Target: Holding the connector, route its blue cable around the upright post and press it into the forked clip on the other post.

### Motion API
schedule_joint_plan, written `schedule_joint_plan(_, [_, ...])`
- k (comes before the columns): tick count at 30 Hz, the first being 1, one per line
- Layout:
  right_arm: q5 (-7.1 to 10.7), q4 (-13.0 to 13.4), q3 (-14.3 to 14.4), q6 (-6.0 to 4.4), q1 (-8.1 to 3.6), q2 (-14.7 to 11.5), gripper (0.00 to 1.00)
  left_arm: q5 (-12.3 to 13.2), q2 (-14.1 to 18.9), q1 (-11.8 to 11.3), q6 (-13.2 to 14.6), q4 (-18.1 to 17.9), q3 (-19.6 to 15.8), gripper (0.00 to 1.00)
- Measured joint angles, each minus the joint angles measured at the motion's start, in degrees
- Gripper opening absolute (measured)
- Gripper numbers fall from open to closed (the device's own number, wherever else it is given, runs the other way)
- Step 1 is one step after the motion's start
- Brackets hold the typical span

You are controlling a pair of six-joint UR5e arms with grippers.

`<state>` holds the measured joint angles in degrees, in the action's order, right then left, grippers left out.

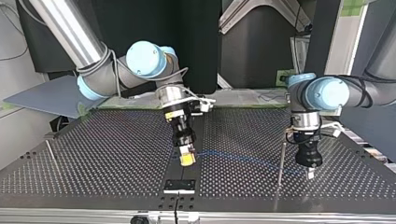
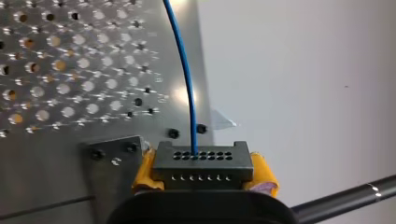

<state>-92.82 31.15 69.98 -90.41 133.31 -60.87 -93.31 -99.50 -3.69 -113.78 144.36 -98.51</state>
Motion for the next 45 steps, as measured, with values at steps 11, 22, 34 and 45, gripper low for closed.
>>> schedule_joint_plan(11, [-0.30, -0.27, -1.65, 0.11, -0.78, 3.62, 0.00, 0.60, -0.56, -0.59, -0.53, 0.65, 0.10, 0.02])
schedule_joint_plan(22, [-1.39, -0.79, -1.81, 0.44, -1.72, 5.10, 0.00, 1.60, -3.94, -0.92, -1.88, 0.12, 0.87, 0.05])
schedule_joint_plan(34, [-2.14, -3.83, -1.73, 2.27, -1.44, 7.79, 0.00, 2.52, -5.77, -0.37, -0.96, 1.39, 0.81, 0.28])
schedule_joint_plan(45, [-4.29, -6.90, -1.38, 3.29, -0.72, 10.71, 0.00, 3.14, -5.76, -0.26, 0.16, 3.20, 0.79, 1.00])
